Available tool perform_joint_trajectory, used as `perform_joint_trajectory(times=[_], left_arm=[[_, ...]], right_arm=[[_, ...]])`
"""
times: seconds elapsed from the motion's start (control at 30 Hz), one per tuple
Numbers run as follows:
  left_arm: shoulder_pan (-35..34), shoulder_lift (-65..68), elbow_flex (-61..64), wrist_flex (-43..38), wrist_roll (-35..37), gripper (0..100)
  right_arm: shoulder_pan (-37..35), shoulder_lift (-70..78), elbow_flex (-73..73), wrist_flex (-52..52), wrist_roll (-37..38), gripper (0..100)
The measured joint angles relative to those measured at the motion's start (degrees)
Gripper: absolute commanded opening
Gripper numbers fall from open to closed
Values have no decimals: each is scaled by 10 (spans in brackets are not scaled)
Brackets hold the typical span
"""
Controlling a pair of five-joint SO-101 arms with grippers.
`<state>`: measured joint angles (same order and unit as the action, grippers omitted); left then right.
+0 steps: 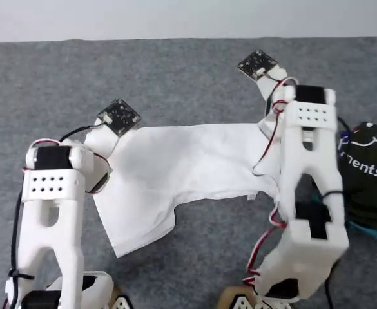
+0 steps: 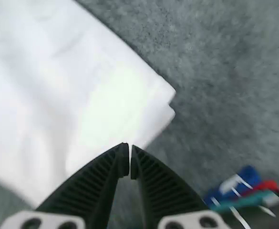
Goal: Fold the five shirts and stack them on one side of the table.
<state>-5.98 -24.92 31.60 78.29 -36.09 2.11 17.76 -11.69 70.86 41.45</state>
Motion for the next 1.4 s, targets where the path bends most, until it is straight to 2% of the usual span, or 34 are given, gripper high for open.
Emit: perform_joint_trajectory(times=[0.17,0.3,0.57,0.83,1.1,1.3,1.4], left_arm=[[-4,0,48,-62,26,6],[-14,0,55,-83,30,6],[-16,0,55,-86,31,6],[-17,0,55,-86,31,6],[-17,0,55,-86,31,6],[-17,0,55,-86,31,6],[-17,0,55,-86,43,6]], right_arm=[[-2,98,0,-82,-11,9],[-3,174,-16,-121,-12,9],[-4,336,-258,-122,-12,9],[-2,403,-507,62,-12,9],[-45,403,-690,284,-12,9],[-27,400,-701,296,-68,9],[-30,367,-650,296,-90,9]])
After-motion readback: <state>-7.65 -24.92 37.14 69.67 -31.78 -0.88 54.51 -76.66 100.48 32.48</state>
